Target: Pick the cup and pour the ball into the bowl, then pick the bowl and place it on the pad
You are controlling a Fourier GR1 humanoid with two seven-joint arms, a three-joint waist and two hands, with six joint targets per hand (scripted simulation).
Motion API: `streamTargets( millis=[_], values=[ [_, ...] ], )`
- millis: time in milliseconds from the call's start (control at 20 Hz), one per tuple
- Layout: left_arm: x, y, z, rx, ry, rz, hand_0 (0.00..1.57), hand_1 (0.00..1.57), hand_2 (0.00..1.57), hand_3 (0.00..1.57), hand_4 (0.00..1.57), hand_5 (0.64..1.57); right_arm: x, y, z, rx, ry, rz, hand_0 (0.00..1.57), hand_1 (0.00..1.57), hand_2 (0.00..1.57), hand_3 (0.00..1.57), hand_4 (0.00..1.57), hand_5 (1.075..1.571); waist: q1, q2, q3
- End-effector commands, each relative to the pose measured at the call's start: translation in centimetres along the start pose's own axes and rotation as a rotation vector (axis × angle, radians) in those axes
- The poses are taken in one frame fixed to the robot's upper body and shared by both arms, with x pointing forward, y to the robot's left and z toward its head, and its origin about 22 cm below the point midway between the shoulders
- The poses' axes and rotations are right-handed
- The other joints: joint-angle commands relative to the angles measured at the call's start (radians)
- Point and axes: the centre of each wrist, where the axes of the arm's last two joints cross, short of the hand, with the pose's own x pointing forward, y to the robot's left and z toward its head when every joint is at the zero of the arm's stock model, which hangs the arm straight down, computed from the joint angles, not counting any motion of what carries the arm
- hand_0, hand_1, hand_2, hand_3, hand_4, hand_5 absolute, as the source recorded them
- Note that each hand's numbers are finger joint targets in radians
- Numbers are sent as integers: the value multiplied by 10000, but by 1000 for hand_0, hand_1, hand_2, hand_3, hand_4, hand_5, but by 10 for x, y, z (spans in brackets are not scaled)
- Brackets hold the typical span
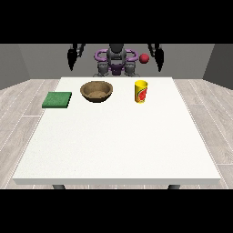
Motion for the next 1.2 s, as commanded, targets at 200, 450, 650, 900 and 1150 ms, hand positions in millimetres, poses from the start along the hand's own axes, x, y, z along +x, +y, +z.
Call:
streamTargets(
  millis=[200,450,650,900,1150],
  values=[
    [31,12,-2,37,-275,-316,0,0,0,0,664,1566,29,-10,-3,74,-167,289,0,0,0,0,875,1533,29,-2430,-157],
    [41,-21,13,-55,1908,2284,0,0,0,0,634,1564,35,7,20,178,2577,-1821,0,0,0,0,860,1530,-485,-4145,-198],
    [87,-15,10,195,1140,2044,0,0,0,0,601,1563,73,2,27,148,1955,-1794,0,0,0,0,823,1528,-529,-3266,-194],
    [116,-24,-12,61,-892,1656,0,0,0,0,591,1557,93,-5,14,-161,-128,-1850,0,0,0,0,760,1549,-593,-1080,-193],
    [97,-43,-26,212,-2119,1456,0,0,0,0,583,1544,89,21,6,312,-1265,-1933,0,0,0,0,730,1550,-666,393,-195]
  ],
)
